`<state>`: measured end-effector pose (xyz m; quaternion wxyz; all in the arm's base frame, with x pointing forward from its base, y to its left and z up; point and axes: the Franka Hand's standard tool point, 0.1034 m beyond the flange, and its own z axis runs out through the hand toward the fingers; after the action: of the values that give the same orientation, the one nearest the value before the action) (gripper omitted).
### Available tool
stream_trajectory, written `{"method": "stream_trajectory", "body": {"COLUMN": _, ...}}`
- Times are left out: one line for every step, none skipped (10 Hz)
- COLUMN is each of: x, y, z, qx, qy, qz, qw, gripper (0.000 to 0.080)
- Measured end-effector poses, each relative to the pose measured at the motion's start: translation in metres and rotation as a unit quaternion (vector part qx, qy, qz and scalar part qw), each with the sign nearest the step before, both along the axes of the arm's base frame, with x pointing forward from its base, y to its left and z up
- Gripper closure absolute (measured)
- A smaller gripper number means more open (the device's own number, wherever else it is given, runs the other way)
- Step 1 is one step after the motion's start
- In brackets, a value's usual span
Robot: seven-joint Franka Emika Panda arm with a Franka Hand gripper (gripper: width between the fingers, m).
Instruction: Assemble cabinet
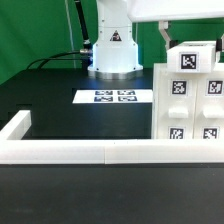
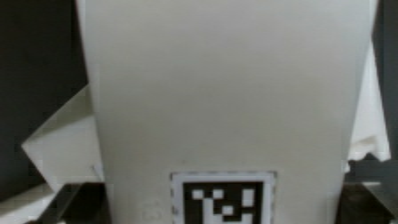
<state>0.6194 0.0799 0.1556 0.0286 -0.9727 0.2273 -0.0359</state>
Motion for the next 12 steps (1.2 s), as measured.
{"method": "stream_trajectory", "body": {"x": -0.0006, "y": -0.0010, "z": 0.0002, "qx": 0.003, "qy": -0.004, "qz": -0.035, "qw": 0.999, "gripper": 0.0245}}
{"method": "stream_trajectory", "body": {"x": -0.0023, "y": -0.0011, "z": 0.0003, "qx": 0.008, "qy": -0.002, "qz": -0.085, "qw": 0.996, "gripper": 0.0245}}
{"method": "stream_trajectory", "body": {"x": -0.0044, "y": -0.0008, "z": 0.0006, "qx": 0.012, "qy": -0.004, "qz": -0.127, "qw": 0.992, "gripper": 0.0245}}
{"method": "stream_trajectory", "body": {"x": -0.0068, "y": -0.0007, "z": 0.0007, "qx": 0.022, "qy": -0.001, "qz": -0.185, "qw": 0.982, "gripper": 0.0245}}
{"method": "stream_trajectory", "body": {"x": -0.0073, "y": -0.0009, "z": 0.0008, "qx": 0.028, "qy": 0.002, "qz": -0.228, "qw": 0.973, "gripper": 0.0245}}
{"method": "stream_trajectory", "body": {"x": -0.0080, "y": 0.0001, "z": 0.0005, "qx": 0.032, "qy": 0.006, "qz": -0.272, "qw": 0.962, "gripper": 0.0245}}
{"method": "stream_trajectory", "body": {"x": -0.0086, "y": 0.0007, "z": 0.0003, "qx": 0.039, "qy": 0.011, "qz": -0.323, "qw": 0.946, "gripper": 0.0245}}
{"method": "stream_trajectory", "body": {"x": -0.0087, "y": 0.0013, "z": 0.0003, "qx": 0.043, "qy": 0.013, "qz": -0.360, "qw": 0.932, "gripper": 0.0245}}
{"method": "stream_trajectory", "body": {"x": -0.0083, "y": 0.0023, "z": 0.0004, "qx": 0.048, "qy": 0.015, "qz": -0.391, "qw": 0.919, "gripper": 0.0245}}
{"method": "stream_trajectory", "body": {"x": -0.0085, "y": 0.0017, "z": 0.0001, "qx": 0.055, "qy": 0.019, "qz": -0.444, "qw": 0.894, "gripper": 0.0245}}
{"method": "stream_trajectory", "body": {"x": -0.0086, "y": 0.0014, "z": -0.0001, "qx": 0.062, "qy": 0.024, "qz": -0.482, "qw": 0.874, "gripper": 0.0245}}
{"method": "stream_trajectory", "body": {"x": -0.0085, "y": 0.0014, "z": -0.0003, "qx": 0.070, "qy": 0.030, "qz": -0.510, "qw": 0.857, "gripper": 0.0245}}
